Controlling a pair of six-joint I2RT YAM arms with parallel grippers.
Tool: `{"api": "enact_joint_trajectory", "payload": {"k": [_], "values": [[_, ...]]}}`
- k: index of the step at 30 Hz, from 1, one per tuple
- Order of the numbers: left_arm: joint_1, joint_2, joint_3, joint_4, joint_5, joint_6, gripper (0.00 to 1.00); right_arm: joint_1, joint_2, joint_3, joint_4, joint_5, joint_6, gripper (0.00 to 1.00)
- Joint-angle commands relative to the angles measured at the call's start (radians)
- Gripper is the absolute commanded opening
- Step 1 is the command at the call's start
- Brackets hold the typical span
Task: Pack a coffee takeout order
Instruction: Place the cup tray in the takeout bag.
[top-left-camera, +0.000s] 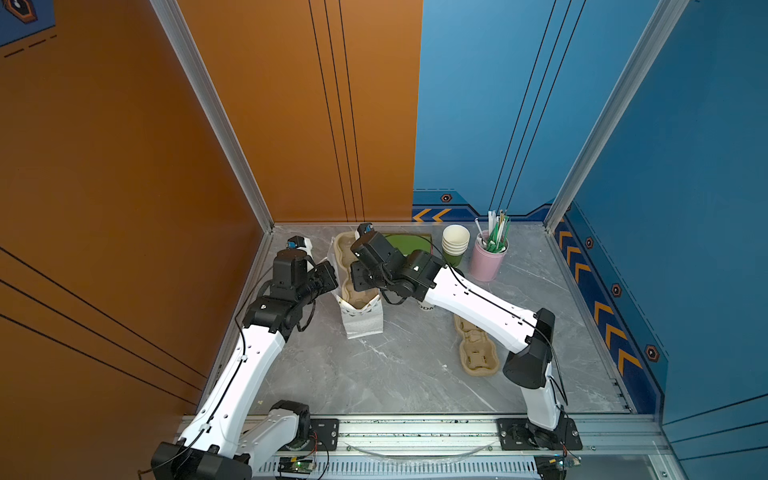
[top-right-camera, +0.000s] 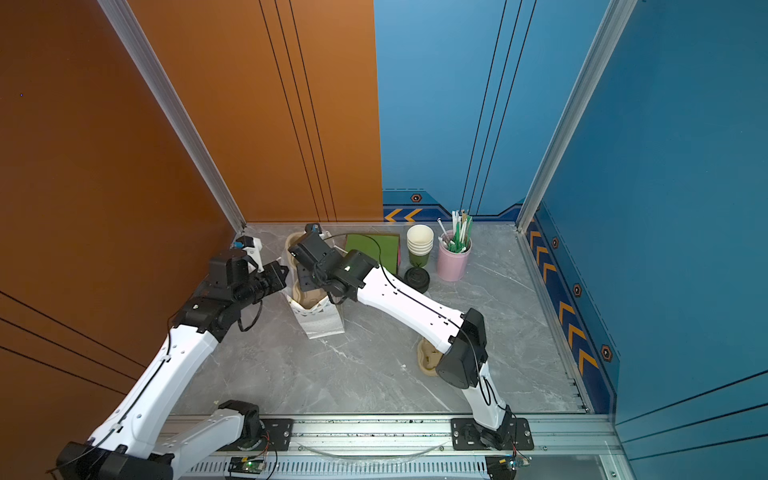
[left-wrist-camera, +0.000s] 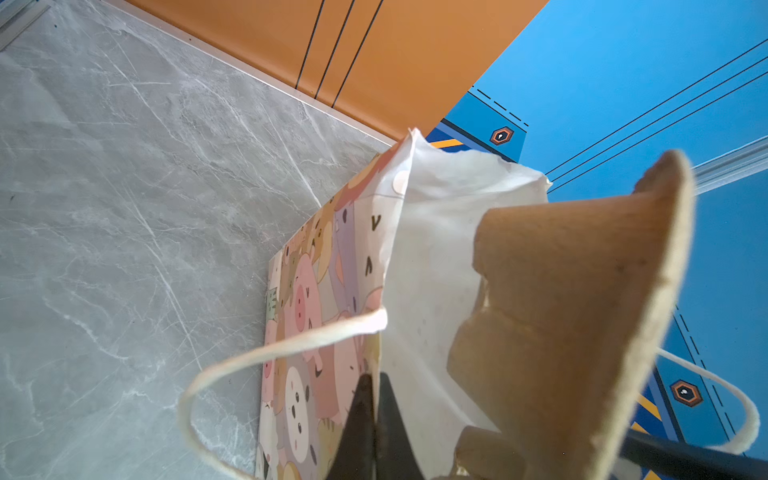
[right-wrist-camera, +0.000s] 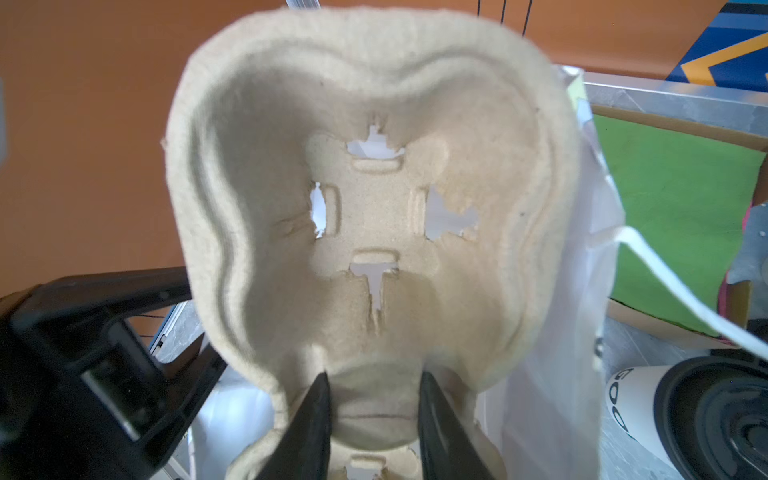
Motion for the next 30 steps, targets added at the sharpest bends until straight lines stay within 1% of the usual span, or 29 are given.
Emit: {"api": "enact_joint_trajectory", "payload": {"k": [1, 6, 15, 23, 27, 30], "values": [[-0.006, -0.015, -0.008, 0.032, -0.012, 0.026, 0.00, 0.015, 0.060, 0.004, -0.093, -0.012, -0.012, 0.34], [-0.017, -0.018, -0.006, 0.047, -0.002, 0.034, 0.00, 0.015, 0.114, 0.052, -0.132, -0.015, -0.013, 0.34], [-0.050, -0.054, -0.017, 0.079, -0.020, 0.038, 0.00, 0.011, 0.180, 0.096, -0.171, -0.009, 0.006, 0.34], [-0.083, -0.084, -0.039, 0.106, -0.033, 0.042, 0.00, 0.007, 0.225, 0.109, -0.183, -0.007, 0.018, 0.34], [-0.092, -0.093, -0.060, 0.119, -0.025, 0.042, 0.00, 0.009, 0.264, 0.145, -0.182, -0.045, 0.019, 0.34], [-0.098, -0.105, -0.076, 0.121, -0.024, 0.043, 0.00, 0.012, 0.292, 0.166, -0.182, -0.049, 0.019, 0.34]]}}
